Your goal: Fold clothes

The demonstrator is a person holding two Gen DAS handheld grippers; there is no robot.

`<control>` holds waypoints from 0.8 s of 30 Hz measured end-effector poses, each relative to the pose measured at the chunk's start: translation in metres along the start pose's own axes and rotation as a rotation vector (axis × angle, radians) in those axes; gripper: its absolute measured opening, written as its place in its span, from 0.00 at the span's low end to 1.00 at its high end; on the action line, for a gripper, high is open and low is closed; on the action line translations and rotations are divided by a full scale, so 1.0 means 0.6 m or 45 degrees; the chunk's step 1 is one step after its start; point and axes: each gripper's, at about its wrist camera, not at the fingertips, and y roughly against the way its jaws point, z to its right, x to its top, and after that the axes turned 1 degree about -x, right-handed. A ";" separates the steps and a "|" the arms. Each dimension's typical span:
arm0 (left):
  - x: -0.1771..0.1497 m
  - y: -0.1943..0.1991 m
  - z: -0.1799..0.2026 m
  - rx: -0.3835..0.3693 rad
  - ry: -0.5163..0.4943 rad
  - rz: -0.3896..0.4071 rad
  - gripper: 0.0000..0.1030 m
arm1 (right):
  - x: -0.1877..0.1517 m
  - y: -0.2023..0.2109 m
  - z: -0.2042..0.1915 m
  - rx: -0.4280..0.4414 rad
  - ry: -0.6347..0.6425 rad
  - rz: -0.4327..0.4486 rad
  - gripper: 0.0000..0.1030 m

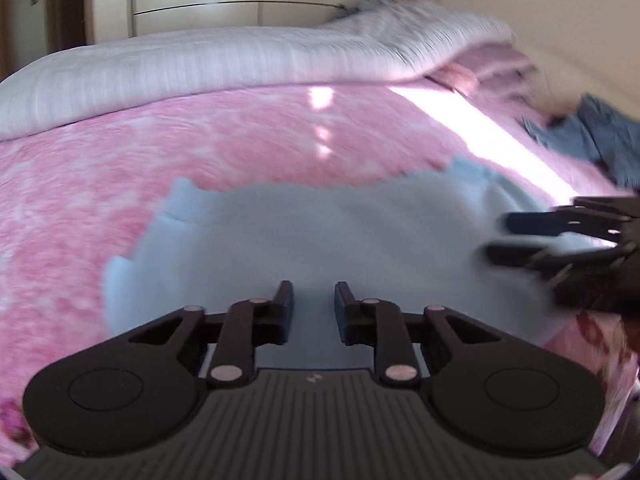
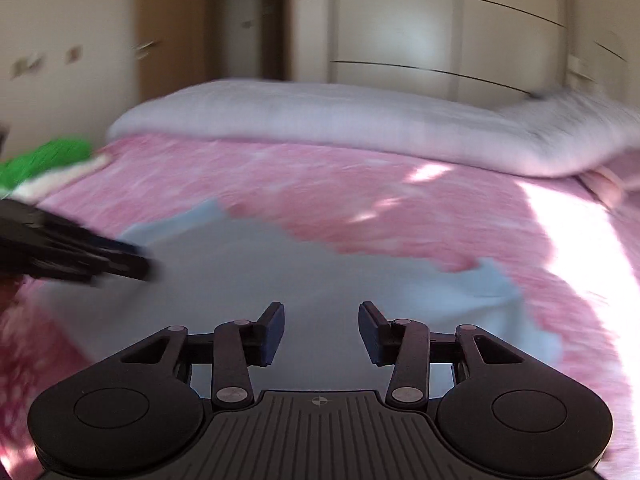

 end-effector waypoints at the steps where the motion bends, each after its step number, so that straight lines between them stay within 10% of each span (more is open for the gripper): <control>1: -0.004 -0.013 0.005 0.036 -0.023 -0.009 0.17 | -0.007 -0.013 -0.023 0.005 0.037 -0.005 0.42; 7: -0.028 -0.028 -0.048 0.096 0.013 0.025 0.03 | -0.049 -0.050 0.022 -0.093 0.010 -0.022 0.41; 9: -0.031 -0.020 -0.056 0.112 0.030 0.036 0.03 | -0.053 -0.033 0.056 -0.113 -0.009 -0.015 0.20; 12: -0.035 -0.004 -0.071 0.252 0.041 0.024 0.04 | -0.063 -0.008 0.088 -0.232 -0.062 -0.026 0.21; 24: -0.104 0.076 -0.109 0.169 0.271 0.041 0.04 | -0.114 0.113 0.073 -0.319 -0.226 -0.033 0.23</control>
